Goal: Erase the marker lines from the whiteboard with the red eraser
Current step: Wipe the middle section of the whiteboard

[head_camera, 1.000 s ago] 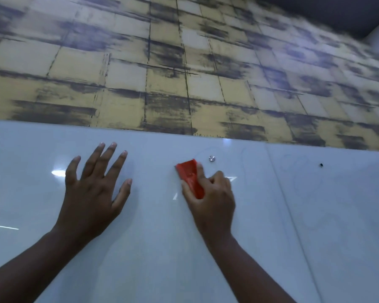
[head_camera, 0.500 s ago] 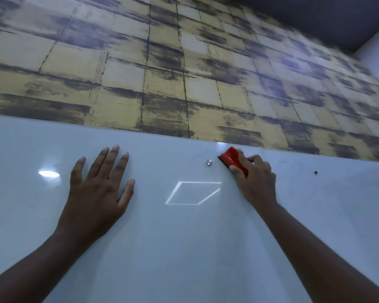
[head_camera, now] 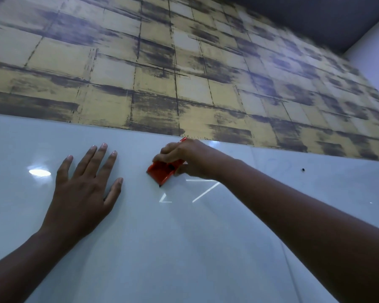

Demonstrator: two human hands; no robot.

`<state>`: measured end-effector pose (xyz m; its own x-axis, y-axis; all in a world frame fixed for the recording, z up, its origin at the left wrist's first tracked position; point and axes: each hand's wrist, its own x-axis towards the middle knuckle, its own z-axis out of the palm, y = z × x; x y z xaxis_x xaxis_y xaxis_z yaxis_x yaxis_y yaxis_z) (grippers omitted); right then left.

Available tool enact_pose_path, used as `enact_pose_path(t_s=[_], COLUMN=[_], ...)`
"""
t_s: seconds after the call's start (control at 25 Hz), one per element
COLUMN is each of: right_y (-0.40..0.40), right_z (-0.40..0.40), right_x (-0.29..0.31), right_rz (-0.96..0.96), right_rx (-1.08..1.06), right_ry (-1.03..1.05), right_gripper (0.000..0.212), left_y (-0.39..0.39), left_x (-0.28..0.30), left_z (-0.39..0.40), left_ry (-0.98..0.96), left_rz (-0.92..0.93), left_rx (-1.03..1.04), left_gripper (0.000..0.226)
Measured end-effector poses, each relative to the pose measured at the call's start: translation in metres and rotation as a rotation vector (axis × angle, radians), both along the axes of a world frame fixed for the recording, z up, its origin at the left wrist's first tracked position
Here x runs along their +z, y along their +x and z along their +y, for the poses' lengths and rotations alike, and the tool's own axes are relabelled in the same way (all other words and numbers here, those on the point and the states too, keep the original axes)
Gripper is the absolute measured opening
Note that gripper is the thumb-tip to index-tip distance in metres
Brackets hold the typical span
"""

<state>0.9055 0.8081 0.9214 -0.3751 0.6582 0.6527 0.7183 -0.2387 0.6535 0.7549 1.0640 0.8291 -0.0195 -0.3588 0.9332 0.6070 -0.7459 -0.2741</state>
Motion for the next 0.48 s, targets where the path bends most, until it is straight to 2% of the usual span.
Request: enact_pose_path(t_s=[0.08,0.2,0.32,0.48], right_y=[0.004,0.013,0.048,0.104], right_z=[0.001,-0.009,-0.034,-0.07], right_x=[-0.005,0.004,0.01,-0.006], right_rz=[0.021,0.034,0.208,0.394], right_rx=[0.025,-0.006,-0.108,-0.042], right_ry=[-0.005,0.192,0.422,0.626], right_gripper=[0.063,0.064,0.063,0.06], left_y=[0.0,-0.003,-0.004,-0.002], left_x=[-0.001,-0.001,-0.002,-0.002], left_z=[-0.002,-0.004,-0.002,-0.002], left_ry=[-0.006,0.005,0.018,0.015], left_rz=[0.007,0.018,-0.001,-0.02], left_rx=[-0.001,-0.008,-0.011,-0.006], left_gripper=[0.074,0.073,0.072,0.071])
